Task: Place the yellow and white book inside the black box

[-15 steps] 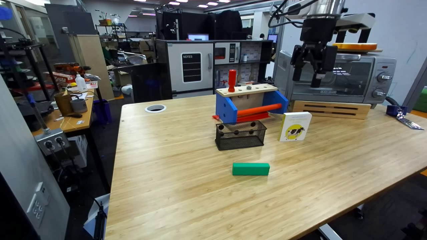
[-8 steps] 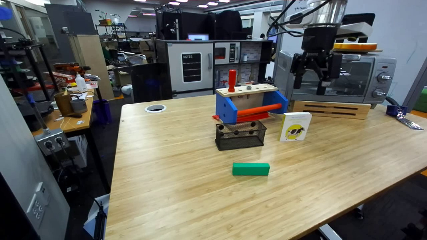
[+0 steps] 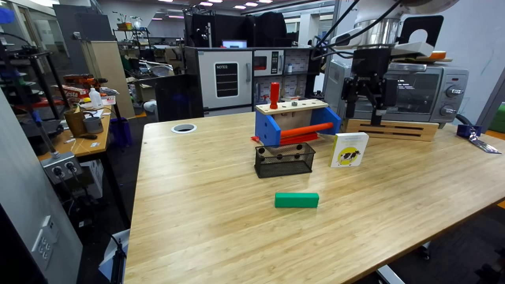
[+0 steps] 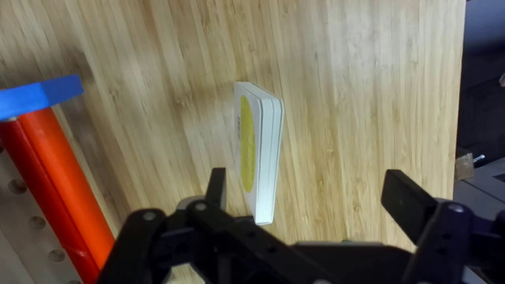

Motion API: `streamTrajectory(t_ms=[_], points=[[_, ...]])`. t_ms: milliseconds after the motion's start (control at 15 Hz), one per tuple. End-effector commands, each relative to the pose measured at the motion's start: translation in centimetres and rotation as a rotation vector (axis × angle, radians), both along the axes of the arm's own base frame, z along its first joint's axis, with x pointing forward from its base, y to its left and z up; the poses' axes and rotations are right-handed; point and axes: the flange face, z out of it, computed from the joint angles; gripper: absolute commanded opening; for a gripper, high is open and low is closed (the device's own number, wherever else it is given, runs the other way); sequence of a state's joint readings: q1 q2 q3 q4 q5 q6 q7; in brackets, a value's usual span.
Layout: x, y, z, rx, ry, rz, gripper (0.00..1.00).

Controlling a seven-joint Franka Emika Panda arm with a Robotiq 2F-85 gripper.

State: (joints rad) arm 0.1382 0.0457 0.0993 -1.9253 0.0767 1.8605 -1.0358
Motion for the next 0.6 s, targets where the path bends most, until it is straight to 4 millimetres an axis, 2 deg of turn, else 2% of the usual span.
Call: streamTrajectory(t_ms=[0,533], points=[[1.0,0.7,-1.2,-0.006,0.027,-0.035,1.00],[1.3,0.7,-2.4,-0.019,0.051,-0.072,1.00]])
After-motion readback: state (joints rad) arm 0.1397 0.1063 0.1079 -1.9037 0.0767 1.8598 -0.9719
